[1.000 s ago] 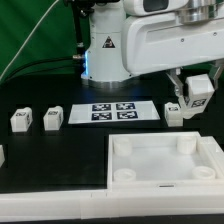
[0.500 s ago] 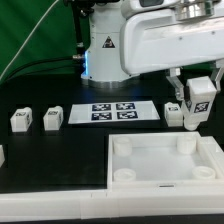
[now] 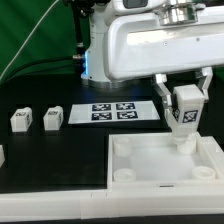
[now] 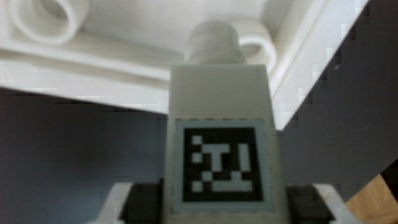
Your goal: Assemble one leg
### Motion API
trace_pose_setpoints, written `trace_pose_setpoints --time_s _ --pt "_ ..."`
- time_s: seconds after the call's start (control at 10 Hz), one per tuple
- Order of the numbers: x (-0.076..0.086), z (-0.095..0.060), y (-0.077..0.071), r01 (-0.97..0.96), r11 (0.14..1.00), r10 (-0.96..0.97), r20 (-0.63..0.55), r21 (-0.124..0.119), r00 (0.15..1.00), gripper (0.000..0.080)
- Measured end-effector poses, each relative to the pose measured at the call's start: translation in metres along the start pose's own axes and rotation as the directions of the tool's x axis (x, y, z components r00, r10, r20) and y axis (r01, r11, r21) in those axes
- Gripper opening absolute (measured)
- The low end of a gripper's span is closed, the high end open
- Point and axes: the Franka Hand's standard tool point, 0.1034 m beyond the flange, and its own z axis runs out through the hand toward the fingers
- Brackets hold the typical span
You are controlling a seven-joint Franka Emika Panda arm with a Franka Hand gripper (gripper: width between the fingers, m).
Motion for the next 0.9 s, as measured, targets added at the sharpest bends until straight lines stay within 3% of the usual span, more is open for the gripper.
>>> trace_pose_setpoints --time_s 0.2,0.4,0.5,0.9 --pt "0.0 0.006 -0.002 0.008 1.0 -0.008 -0.011 0.0 1.0 0.0294" --pt "-0.003 0.009 0.005 0.013 0.999 -0.019 -0.165 -0.039 0.986 0.0294" --pt "-0.011 0.015 0.003 0.013 1.0 -0.016 -0.116 -0.023 0.993 0.0294" --pt "-0.011 0.015 0.002 0.013 1.0 -0.016 -0.123 -0.025 0.992 0.0294"
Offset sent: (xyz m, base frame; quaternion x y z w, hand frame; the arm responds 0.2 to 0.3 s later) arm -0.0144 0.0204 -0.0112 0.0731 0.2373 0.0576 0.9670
